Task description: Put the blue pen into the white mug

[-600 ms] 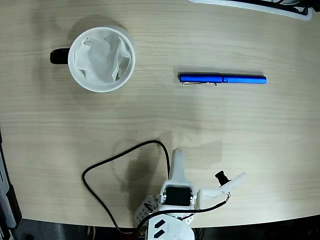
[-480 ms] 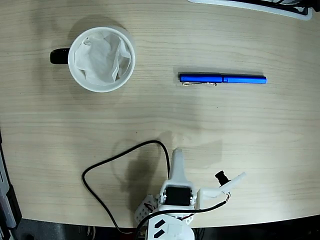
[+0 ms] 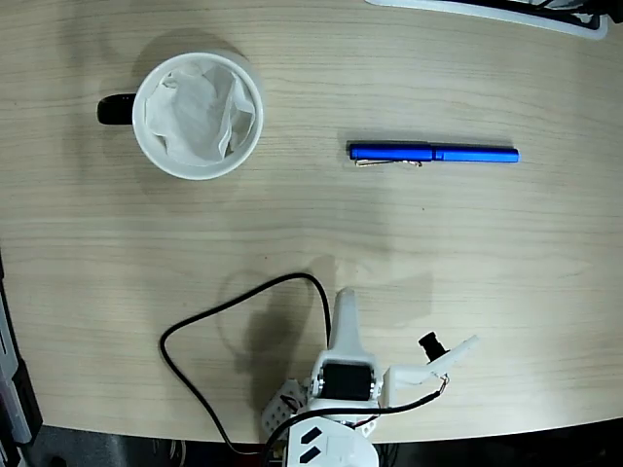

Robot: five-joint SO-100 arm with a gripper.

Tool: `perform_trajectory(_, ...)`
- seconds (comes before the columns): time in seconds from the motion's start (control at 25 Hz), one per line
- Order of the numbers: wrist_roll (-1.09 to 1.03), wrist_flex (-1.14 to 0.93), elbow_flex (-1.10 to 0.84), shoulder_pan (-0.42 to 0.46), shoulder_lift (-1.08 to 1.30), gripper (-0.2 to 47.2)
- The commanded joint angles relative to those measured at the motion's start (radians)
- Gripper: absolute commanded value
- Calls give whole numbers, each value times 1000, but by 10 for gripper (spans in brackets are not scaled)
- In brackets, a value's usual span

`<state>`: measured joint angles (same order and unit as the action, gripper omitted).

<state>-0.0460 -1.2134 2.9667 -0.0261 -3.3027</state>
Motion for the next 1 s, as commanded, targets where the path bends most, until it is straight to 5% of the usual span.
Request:
perform_trajectory(0.0, 9, -34, 14, -9, -67, 0)
perform_trajectory(0.64, 6, -29, 9, -6, -51, 0)
perform_trajectory(0.96, 6, 66, -160, -38, 175, 0)
